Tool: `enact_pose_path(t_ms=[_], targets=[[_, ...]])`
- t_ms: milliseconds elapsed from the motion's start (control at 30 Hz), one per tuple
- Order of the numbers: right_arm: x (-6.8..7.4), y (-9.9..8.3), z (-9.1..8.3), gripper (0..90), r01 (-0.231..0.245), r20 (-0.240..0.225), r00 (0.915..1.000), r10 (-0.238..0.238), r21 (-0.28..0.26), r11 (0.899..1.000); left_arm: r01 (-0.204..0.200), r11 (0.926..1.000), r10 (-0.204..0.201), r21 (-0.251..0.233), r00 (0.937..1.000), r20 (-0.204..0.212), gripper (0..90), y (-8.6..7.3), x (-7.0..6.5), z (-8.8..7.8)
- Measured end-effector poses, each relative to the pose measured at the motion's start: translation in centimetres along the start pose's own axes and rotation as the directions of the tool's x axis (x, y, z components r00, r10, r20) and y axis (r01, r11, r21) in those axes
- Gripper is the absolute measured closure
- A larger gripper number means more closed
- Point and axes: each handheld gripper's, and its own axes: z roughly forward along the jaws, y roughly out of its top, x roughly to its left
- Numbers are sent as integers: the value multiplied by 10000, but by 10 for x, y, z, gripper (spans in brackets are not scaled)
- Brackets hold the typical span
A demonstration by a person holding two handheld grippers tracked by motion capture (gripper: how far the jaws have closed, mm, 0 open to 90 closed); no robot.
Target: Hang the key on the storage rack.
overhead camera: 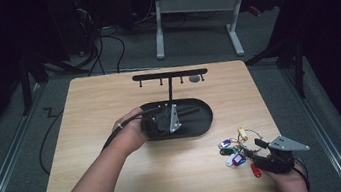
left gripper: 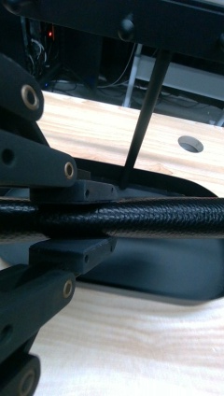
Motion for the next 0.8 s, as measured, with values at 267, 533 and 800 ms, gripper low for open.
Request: enact_pose_path(t_ms=[267, 533, 800], targets=[[-2, 0, -4, 397, -120, 25, 9999, 121, -88, 9999, -373, 9993, 373, -17, 9992, -138, 750, 3, 2, 31], [-4, -1, -3, 396, -142, -54, 9999, 142, -75, 9999, -1112, 9930, 1122, 390, 9934, -230, 749, 9, 7, 55], [-5, -2, -3, 397, -185, -109, 9998, 184, -92, 9998, -1023, 9945, 1031, 221, 9939, -392, 748, 5, 15, 66]])
